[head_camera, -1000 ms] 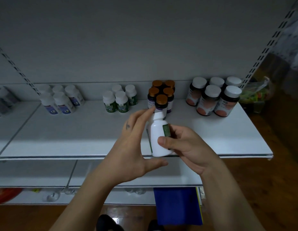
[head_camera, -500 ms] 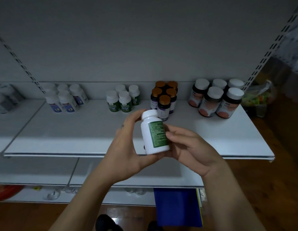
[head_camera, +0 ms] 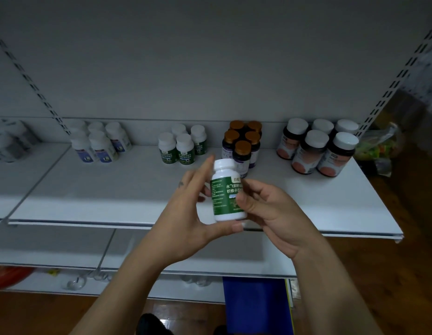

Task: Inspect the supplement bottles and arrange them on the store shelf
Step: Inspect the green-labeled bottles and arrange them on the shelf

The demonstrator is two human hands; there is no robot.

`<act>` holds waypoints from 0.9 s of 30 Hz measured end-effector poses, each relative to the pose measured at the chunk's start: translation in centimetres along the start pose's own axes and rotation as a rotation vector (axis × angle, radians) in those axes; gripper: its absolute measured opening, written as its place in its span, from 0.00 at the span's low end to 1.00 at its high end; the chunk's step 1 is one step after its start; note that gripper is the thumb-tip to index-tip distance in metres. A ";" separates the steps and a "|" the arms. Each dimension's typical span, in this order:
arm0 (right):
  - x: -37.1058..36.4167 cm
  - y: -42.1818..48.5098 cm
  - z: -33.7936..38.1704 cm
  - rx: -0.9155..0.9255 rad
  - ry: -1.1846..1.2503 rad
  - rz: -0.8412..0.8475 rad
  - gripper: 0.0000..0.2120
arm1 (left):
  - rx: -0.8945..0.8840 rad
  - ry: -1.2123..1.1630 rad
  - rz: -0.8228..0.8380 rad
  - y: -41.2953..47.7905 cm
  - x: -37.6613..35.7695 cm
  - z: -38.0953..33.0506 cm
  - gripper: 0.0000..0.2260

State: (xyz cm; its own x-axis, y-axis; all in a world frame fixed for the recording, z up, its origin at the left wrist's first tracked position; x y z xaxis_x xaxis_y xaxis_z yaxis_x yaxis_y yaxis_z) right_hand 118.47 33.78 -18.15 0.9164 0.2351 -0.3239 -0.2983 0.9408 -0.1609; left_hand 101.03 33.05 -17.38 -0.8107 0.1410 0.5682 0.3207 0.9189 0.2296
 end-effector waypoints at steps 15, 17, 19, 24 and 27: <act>-0.9 1.2 -0.5 0.047 -0.181 -0.102 0.19 | 0.134 -0.083 -0.035 -0.2 0.9 1.3 0.31; -0.9 1.6 -0.6 0.057 -0.291 -0.112 0.16 | 0.168 -0.086 -0.054 -0.4 1.2 2.1 0.31; -1.3 2.1 -0.3 0.074 -0.385 -0.133 0.15 | 0.198 -0.061 -0.065 -0.7 1.4 3.0 0.30; -3.1 4.3 0.8 0.115 -0.726 -0.187 0.17 | 0.209 0.034 -0.089 -0.8 2.1 5.1 0.31; -4.6 5.6 1.6 0.131 -0.957 -0.214 0.18 | 0.194 0.088 -0.107 -0.6 2.9 5.7 0.30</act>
State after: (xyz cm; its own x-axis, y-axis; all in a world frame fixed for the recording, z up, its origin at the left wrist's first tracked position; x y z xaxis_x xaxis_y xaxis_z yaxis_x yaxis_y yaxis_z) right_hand 113.00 38.32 -16.03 0.7943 0.1008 0.5991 -0.1221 0.9925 -0.0050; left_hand 95.70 35.00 -20.41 -0.7864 0.0140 0.6176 0.1283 0.9816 0.1411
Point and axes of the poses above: each hand's wrist, its own y-axis towards the middle knuckle, its own x-axis out of the back of the hand, z = x × y, the point moved 2 cm from there along y, towards the middle knuckle
